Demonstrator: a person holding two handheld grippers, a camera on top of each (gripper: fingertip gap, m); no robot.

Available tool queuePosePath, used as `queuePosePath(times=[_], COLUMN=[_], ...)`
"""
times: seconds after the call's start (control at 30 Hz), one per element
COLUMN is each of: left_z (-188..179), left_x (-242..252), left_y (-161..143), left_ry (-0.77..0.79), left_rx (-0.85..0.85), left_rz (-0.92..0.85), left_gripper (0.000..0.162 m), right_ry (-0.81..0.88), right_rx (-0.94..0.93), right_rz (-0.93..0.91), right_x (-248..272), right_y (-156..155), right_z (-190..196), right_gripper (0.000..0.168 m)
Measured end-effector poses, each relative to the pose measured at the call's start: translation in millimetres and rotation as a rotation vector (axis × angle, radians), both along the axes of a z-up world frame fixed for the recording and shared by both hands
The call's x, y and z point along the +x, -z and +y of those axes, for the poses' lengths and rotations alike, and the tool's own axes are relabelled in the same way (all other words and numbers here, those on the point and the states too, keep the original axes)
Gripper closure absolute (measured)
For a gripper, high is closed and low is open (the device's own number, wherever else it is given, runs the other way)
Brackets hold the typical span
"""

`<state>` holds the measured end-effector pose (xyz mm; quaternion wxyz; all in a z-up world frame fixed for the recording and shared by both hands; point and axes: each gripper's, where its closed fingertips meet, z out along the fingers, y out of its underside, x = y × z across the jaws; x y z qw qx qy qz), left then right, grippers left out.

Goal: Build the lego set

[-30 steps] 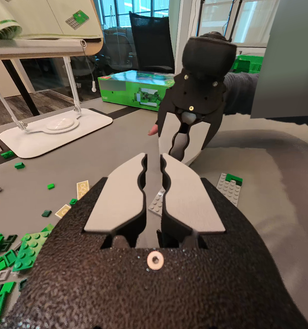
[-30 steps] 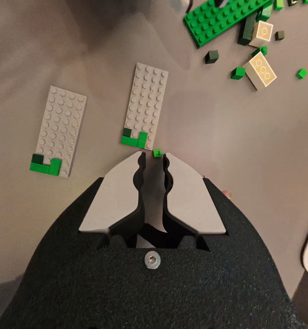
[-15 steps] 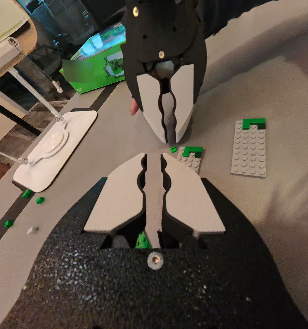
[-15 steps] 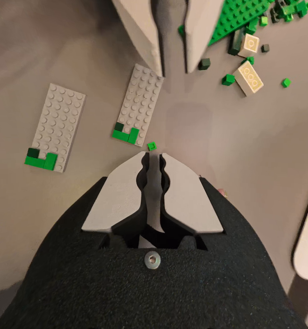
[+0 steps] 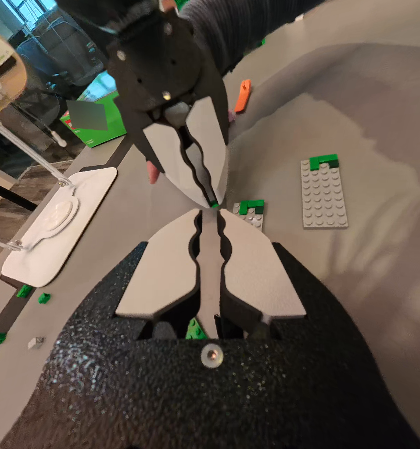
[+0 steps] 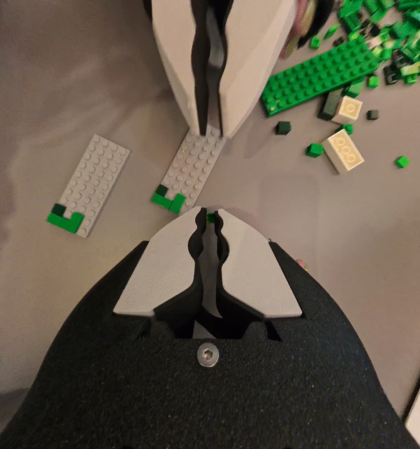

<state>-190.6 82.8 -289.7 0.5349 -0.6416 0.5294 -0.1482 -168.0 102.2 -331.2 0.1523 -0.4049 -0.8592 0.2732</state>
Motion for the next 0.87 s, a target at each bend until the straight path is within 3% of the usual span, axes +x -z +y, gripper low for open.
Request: queuePosePath(times=[0.13,0.23,0.33,0.47,0.57,0.67,0.77,0.87], left_z=[5,-2,-2,-3,2,0,-5,-20], left_x=[5,15,19,21,13,7,7,16], left_y=[-10,-13,-1,-12,-10,-7,-24,-57], left_ry=[-0.016,0.071,0.115,0.097,0.031,-0.027,-0.062,0.058], left_rx=[0.245,0.422,0.44,0.546,0.475,0.264,-0.001,-0.309], left_rz=[0.117,0.238,0.325,0.302,0.278,0.145,-0.166,-0.562], left_gripper=[0.142,0.14,0.14,0.141,0.144,0.155,0.159,0.158], right_ry=[0.041,0.045,0.049,0.059,0.112,0.172,0.189,0.212], right_rx=[-0.126,-0.24,-0.321,-0.394,-0.432,-0.24,-0.06,-0.006], right_rz=[0.088,0.12,0.128,0.133,0.156,0.311,0.494,0.666], right_x=[-3,-2,-1,-1,-5,-10,-9,-8], right_y=[-27,-41,-49,-55,-58,-67,-86,-109], right_z=[-10,-20,-25,-29,-28,-21,-24,-35], right_gripper=[0.163,0.163,0.163,0.163,0.163,0.163,0.162,0.162])
